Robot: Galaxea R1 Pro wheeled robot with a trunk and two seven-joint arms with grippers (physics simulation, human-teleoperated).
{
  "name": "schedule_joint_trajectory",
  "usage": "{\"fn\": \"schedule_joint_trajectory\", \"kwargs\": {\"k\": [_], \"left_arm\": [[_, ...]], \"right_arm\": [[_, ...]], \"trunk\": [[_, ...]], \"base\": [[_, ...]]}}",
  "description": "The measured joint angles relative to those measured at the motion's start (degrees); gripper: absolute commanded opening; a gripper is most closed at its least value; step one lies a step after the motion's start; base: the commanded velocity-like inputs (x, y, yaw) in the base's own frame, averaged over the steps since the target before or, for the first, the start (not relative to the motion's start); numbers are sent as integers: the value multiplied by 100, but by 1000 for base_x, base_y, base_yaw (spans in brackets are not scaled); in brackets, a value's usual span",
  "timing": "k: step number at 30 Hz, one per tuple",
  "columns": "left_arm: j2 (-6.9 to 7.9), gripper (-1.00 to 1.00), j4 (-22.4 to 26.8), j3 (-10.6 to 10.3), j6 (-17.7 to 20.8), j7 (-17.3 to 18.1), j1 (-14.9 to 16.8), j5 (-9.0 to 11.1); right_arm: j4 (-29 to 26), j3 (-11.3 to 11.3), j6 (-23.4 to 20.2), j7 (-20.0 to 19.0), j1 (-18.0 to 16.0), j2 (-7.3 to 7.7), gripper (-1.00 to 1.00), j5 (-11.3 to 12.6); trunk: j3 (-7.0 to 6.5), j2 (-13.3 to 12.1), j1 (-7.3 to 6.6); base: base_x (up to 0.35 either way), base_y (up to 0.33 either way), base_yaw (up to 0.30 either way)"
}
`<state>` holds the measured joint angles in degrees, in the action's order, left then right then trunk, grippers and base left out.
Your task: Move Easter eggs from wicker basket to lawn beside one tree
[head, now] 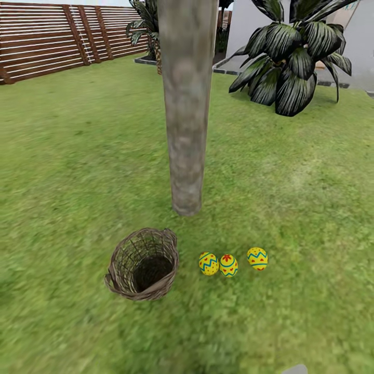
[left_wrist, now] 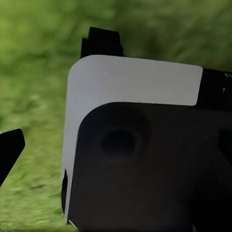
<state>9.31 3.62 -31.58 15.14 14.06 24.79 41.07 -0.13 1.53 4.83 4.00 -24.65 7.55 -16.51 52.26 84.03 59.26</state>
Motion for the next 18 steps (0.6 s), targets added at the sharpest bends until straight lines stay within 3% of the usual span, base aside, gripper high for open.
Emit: {"fn": "schedule_joint_trajectory", "kwargs": {"k": [11,18], "left_arm": [[14,100,-544,4,9,-20,-83,-29],[2,100,-589,7,9,-21,-85,-29]], "right_arm": [[1,-8,489,23,60,4,100,42],[13,-8,594,30,102,-3,100,31]], "trunk": [[-101,0,0],[-167,0,0]], "base": [[0,0,0],[0,0,0]]}}
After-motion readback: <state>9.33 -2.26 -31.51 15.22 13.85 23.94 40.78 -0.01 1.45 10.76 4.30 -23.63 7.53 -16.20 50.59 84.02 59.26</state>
